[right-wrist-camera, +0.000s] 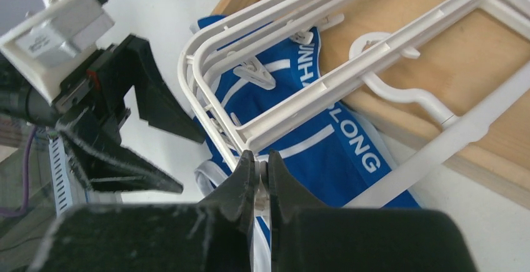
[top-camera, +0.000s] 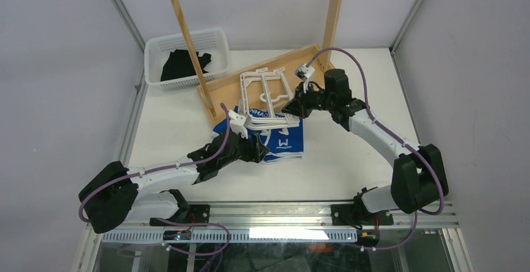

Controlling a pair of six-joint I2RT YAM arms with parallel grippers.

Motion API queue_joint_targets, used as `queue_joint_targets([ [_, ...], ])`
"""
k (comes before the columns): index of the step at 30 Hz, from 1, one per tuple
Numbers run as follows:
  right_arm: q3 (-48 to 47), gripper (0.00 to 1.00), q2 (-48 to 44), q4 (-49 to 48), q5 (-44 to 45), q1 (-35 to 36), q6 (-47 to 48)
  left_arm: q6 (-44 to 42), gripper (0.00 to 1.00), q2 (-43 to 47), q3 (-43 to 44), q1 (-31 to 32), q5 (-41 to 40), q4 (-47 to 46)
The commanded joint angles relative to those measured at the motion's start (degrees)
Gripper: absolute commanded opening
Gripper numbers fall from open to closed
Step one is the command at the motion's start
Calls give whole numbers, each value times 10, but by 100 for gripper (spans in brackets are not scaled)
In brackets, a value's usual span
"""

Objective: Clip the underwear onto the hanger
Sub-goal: Clamp the underwear onto the hanger.

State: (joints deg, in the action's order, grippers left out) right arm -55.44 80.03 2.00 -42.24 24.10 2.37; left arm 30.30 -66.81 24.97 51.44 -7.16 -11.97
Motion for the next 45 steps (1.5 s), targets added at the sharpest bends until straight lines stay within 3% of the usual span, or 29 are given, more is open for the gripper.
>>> queue_joint_targets([
  [1,-34,0,-28,51,-5,-2,40,37,65,-33,-2,-34,2,-99],
  [10,-40,0,-37,97,-2,1,44,22,68,-108,35,-102,49,-136],
  [19,-65,0,-45,175,33,10,61,-3,68,-165,89,-126,66,-144],
  [25,-46,0,-50,159,42,15,49,-15,68,-165,123,-151,71,-139],
  [30,-10,0,-56,106,79,15,20,-16,69,-156,136,-167,76,-120],
  [40,-40,0,-20,146,89,15,25,15,81,-5,64,-168,62,-50],
  [45,-47,0,2,150,85,20,13,32,83,-8,65,-169,74,-49],
])
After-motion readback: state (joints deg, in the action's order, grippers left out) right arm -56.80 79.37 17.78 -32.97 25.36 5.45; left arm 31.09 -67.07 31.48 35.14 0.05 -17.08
